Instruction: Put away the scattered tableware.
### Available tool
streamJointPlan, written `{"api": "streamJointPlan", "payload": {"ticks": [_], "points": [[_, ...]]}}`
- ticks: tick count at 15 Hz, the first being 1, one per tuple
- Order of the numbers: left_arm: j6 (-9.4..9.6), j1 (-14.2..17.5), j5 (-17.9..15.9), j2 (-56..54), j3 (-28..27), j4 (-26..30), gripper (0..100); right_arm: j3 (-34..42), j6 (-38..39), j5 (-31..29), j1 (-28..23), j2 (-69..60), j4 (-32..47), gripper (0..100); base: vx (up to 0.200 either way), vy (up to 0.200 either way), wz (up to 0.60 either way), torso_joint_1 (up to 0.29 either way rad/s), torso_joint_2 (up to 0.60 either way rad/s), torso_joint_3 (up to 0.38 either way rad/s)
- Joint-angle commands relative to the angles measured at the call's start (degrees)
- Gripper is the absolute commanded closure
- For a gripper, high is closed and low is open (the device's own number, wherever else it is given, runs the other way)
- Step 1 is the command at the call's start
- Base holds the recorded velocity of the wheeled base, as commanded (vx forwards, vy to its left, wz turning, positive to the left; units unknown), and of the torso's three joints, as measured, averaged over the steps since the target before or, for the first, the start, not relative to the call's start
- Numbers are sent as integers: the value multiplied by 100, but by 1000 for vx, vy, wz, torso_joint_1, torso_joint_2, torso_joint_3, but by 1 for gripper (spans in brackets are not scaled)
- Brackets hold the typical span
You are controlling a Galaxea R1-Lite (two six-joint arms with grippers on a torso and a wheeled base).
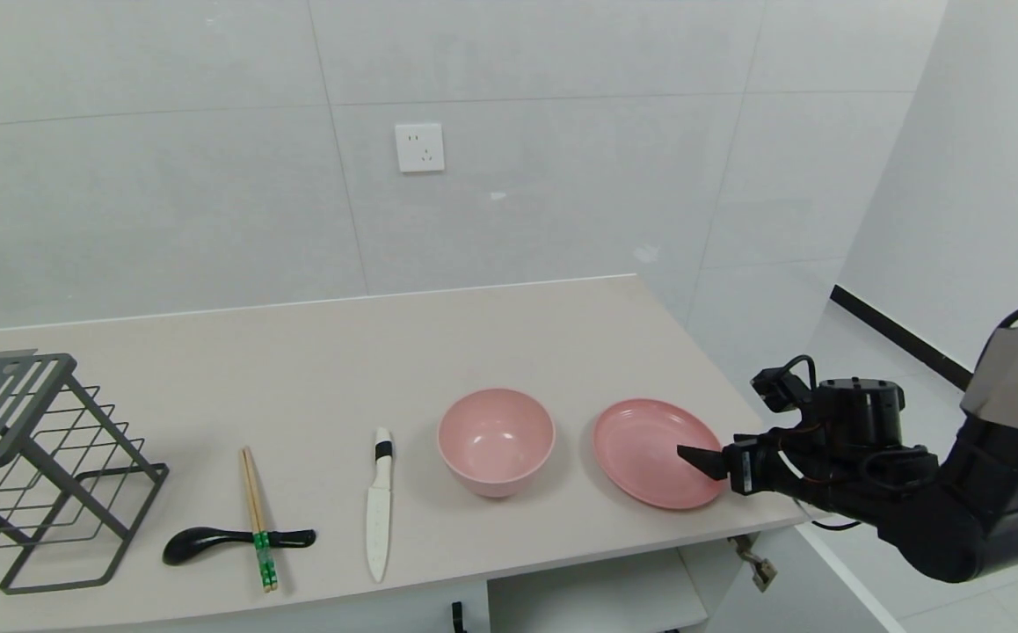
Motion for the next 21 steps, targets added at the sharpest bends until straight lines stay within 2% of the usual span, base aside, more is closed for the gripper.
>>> {"api": "streamJointPlan", "payload": {"ticks": [1, 7, 14, 15, 17, 21], "points": [[-1, 0, -2, 7, 0, -1, 0, -116, 6, 5, -8, 238, -7, 0, 0, 0, 0, 0, 0, 0], [-1, 0, -2, 7, 0, -1, 0, -556, -3, 5, 88, 633, -7, 0, 0, 0, 0, 0, 0, 0], [-10, 0, -2, 7, 0, -1, 0, -564, -38, -4, 273, 967, -174, 0, 0, 0, 0, 0, 0, 0], [-10, 0, -2, 7, 0, -1, 0, -564, -29, -100, 255, 1011, -174, 100, 0, 0, 0, 0, 0, 0], [-45, 0, -2, 7, 0, -1, 0, -573, 24, -487, 167, 1055, -174, 100, 0, 0, 0, 0, 0, 0], [-54, 0, -2, 7, 0, -1, 0, -529, 41, -522, -219, 994, -472, 100, 0, 0, 0, 0, 0, 0]]}}
